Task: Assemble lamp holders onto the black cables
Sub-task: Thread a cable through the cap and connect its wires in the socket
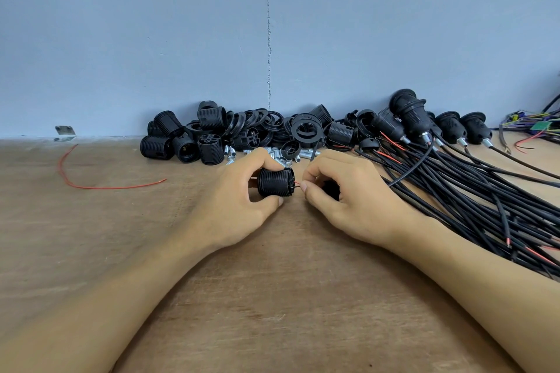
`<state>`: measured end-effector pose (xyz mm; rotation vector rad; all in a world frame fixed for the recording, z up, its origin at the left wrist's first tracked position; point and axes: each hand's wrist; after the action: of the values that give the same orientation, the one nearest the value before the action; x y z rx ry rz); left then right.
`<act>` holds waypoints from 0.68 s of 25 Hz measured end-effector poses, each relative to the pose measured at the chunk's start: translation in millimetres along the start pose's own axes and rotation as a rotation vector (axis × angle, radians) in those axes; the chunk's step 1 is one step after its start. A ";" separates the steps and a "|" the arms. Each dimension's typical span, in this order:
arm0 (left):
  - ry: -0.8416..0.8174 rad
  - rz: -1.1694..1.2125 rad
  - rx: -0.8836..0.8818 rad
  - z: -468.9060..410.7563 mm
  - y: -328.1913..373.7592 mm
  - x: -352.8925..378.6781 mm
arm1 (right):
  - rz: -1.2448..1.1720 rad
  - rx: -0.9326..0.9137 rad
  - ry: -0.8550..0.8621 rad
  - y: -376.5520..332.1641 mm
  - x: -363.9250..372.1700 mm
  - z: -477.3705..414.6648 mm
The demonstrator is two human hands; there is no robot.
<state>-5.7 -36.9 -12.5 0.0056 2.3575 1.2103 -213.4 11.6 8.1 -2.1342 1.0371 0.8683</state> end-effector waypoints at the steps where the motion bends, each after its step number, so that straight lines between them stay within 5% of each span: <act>1: 0.000 -0.004 0.005 0.0 -0.1 -0.1 | -0.001 0.000 0.000 -0.1 0.2 0.1; 17: 0.012 -0.053 0.003 0.9 -1.2 1.4 | -0.103 0.106 -0.001 -7.5 3.2 1.4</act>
<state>-6.4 -36.6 -14.5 -0.0627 2.3551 1.1849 -206.0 15.1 6.4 -2.0780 0.9427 0.7494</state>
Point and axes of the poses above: each hand's wrist, its own z-axis away from the middle knuckle, its own x-axis out of the palm, y = z × x, and after that the axes turned 8 degrees about z, right-handed
